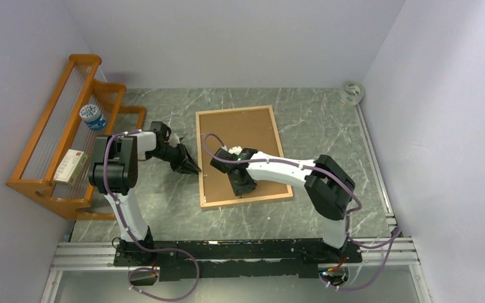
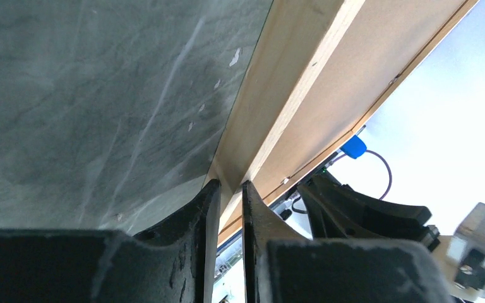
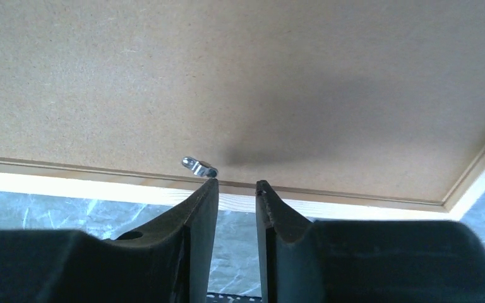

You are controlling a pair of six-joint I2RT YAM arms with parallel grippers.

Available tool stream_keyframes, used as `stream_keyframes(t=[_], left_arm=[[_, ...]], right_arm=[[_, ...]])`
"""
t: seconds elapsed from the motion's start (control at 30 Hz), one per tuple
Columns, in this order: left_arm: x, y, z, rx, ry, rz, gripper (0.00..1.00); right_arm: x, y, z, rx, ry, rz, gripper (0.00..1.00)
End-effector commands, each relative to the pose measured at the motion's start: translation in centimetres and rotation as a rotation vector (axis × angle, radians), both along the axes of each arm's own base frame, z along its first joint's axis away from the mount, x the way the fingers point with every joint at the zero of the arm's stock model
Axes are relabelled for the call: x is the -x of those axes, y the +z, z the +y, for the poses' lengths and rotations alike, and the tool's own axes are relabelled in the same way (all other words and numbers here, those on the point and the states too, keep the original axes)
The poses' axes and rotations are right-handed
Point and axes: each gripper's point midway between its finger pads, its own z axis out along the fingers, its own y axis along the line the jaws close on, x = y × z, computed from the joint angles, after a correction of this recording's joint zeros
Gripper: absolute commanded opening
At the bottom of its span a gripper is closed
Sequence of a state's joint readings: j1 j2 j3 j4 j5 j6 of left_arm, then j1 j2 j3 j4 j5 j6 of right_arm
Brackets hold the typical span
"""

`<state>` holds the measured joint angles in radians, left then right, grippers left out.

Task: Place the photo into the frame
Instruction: Install the photo frame at the center of the board.

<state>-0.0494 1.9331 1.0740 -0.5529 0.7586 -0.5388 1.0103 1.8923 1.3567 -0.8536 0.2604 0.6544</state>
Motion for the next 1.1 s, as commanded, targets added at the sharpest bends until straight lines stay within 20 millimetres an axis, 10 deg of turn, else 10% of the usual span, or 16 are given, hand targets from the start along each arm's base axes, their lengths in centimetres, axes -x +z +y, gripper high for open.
stream_keyframes(t=[0.0, 1.07], left_arm=[[2.5, -3.6, 2.0, -0.174, -0.023, 0.103, 0.22], [2.0, -3.1, 0.0, -0.024, -0.007, 0.112, 0.19]], right_arm=[[-2.0, 3.4, -0.7, -0.059, -0.035, -0.104, 0.37], [2.0, -1.6, 0.9, -0.099, 0.228, 0.155, 0.31]])
